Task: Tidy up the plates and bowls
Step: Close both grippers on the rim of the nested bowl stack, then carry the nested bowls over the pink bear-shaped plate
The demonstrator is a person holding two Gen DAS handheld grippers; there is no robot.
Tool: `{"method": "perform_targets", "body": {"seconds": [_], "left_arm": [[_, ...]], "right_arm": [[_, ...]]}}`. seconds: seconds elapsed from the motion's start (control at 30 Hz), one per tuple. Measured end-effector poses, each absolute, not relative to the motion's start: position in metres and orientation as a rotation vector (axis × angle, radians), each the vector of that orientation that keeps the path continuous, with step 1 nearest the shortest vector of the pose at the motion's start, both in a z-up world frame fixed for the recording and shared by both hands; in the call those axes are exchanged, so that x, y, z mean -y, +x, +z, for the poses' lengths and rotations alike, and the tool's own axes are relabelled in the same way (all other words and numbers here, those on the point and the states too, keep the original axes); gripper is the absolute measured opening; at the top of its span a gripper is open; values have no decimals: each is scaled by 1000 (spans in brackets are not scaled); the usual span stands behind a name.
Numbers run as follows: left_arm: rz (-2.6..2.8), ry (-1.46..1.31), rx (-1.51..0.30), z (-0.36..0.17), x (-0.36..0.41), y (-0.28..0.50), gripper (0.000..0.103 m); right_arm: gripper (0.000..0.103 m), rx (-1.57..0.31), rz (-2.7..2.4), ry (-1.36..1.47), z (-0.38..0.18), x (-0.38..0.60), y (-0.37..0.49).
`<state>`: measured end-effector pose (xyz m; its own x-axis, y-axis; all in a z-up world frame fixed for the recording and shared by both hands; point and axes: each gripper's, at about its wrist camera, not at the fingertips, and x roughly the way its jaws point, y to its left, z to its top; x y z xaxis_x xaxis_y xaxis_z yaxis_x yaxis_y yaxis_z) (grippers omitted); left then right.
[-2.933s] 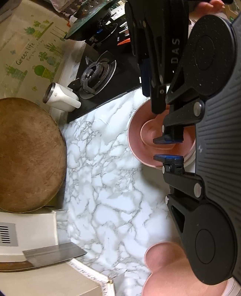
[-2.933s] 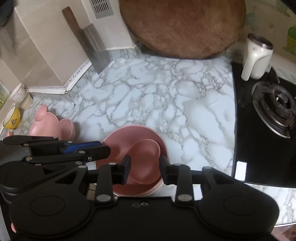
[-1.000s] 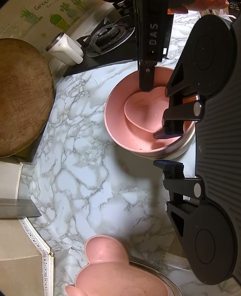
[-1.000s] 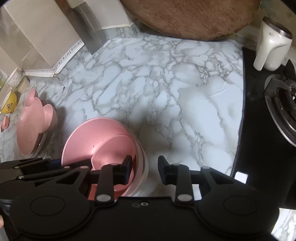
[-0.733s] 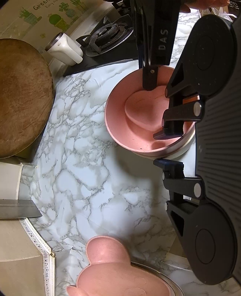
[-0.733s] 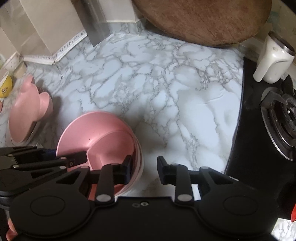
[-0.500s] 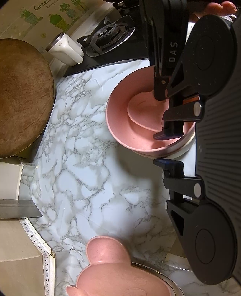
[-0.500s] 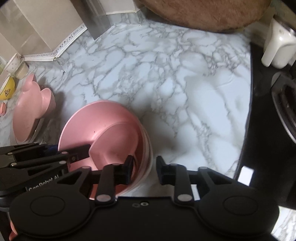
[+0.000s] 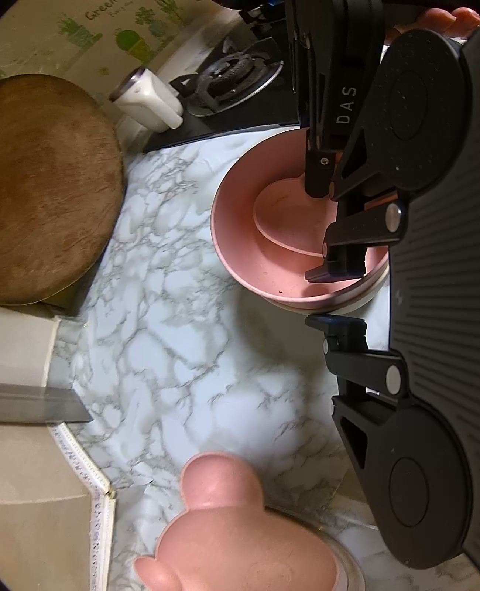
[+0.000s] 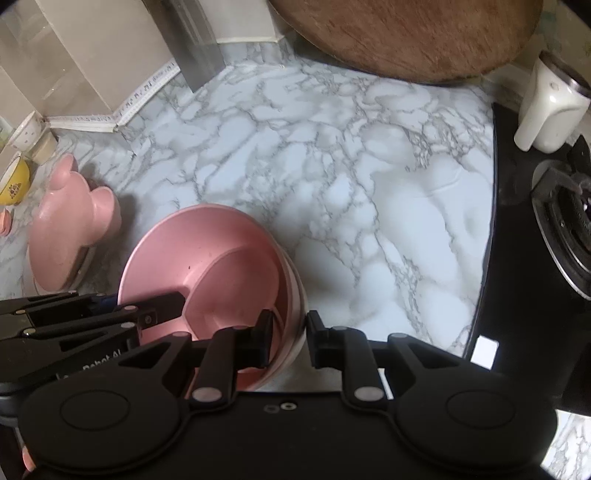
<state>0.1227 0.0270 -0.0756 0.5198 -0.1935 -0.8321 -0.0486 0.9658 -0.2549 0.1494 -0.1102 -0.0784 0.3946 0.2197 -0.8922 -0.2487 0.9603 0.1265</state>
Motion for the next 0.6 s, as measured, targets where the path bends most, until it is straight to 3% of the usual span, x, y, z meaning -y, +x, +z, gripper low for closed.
{"method": "perform_targets", "body": {"seconds": [0.6], "left_arm": [[70,-285,-928,-28,-128,104,17]], "right_arm": [[19,-1034,453,-111,-36,-7,163]]}}
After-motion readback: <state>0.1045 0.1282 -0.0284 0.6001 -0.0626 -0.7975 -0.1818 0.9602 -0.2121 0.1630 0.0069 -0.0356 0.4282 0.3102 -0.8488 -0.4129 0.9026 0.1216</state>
